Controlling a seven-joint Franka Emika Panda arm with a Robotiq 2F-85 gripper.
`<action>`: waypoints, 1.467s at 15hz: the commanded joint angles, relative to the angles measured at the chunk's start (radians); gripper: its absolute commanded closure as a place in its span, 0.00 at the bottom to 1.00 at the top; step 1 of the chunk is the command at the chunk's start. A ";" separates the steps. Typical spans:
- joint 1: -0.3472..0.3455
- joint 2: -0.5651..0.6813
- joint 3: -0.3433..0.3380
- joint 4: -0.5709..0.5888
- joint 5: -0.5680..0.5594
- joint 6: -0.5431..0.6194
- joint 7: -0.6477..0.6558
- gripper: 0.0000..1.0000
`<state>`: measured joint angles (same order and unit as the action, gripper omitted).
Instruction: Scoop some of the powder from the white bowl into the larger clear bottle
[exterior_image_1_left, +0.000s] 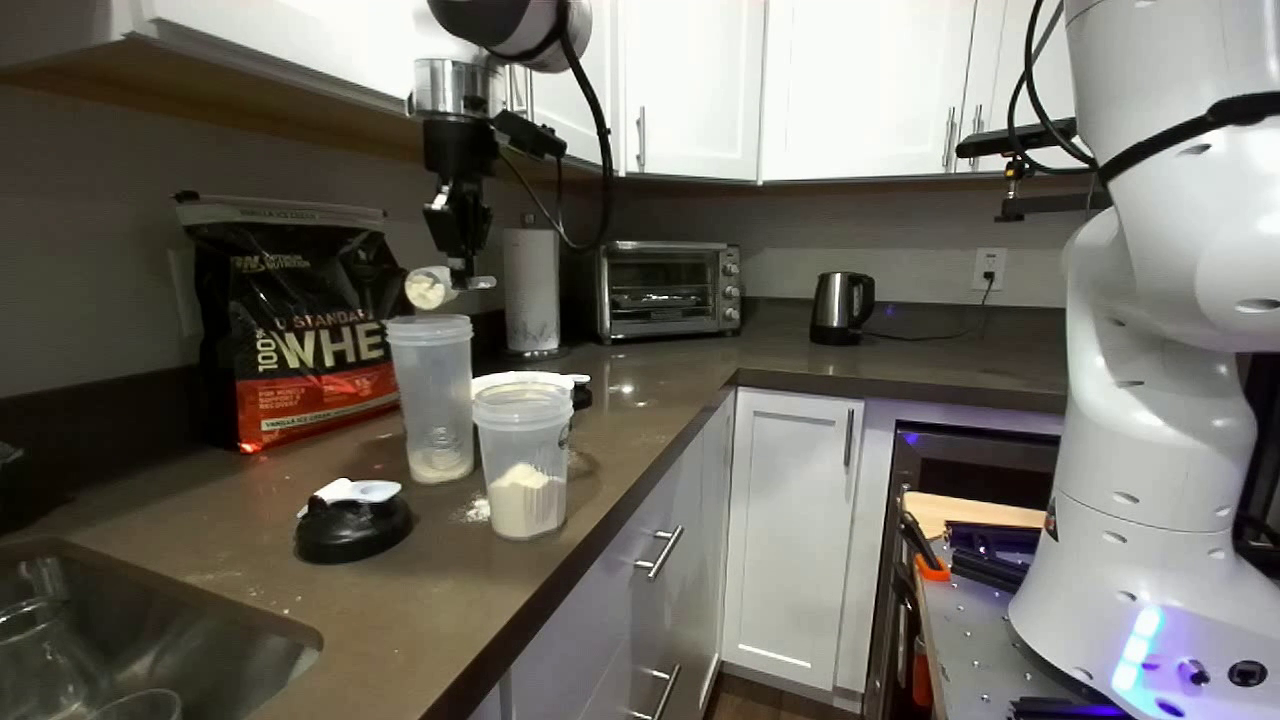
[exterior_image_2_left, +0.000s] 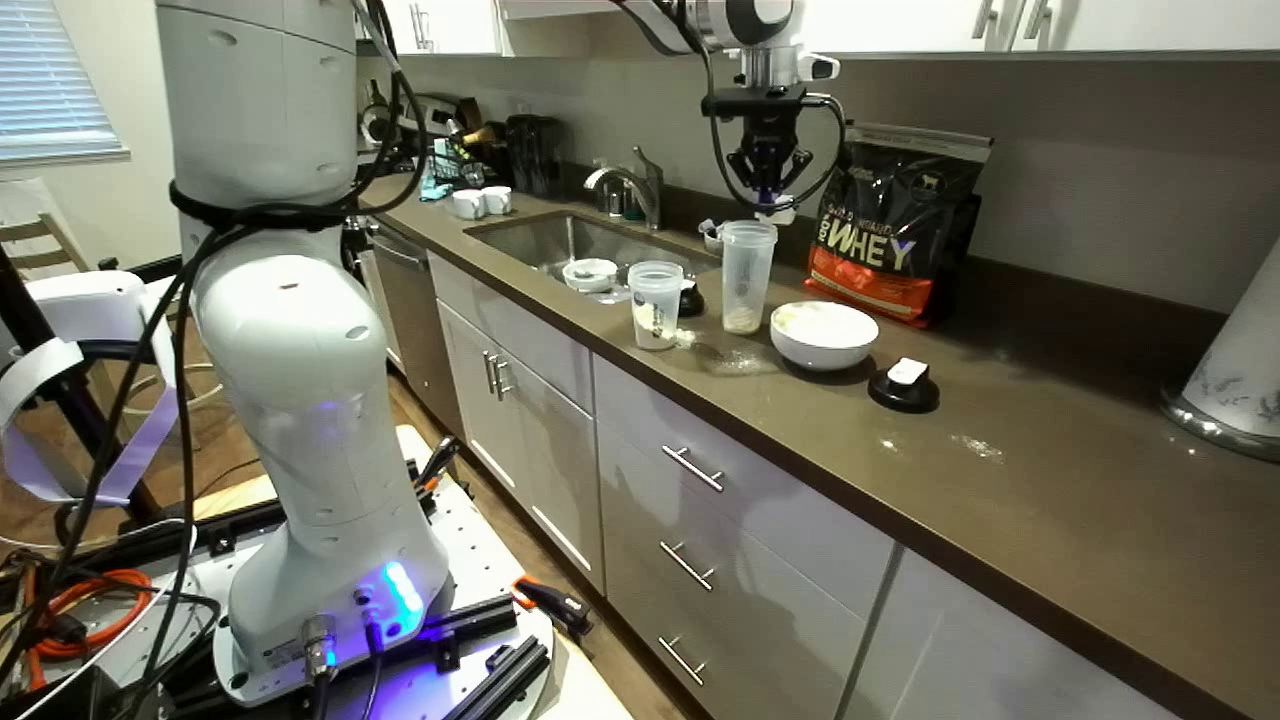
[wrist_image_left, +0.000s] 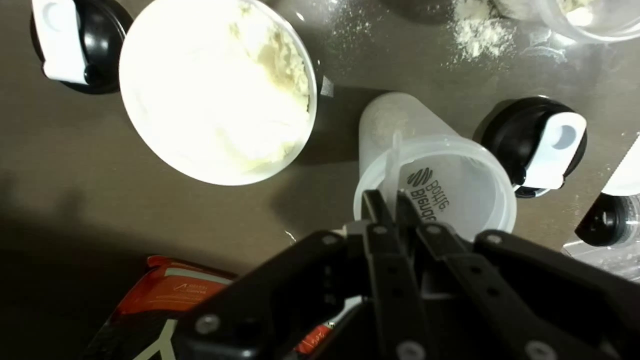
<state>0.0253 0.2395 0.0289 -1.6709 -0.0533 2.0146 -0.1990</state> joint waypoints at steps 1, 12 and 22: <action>0.008 -0.029 0.001 -0.046 -0.040 0.048 0.016 0.98; 0.024 -0.083 0.005 -0.154 -0.116 0.132 0.030 0.98; 0.042 -0.114 0.010 -0.234 -0.215 0.231 0.071 0.98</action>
<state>0.0606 0.1572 0.0381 -1.8582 -0.2259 2.2051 -0.1642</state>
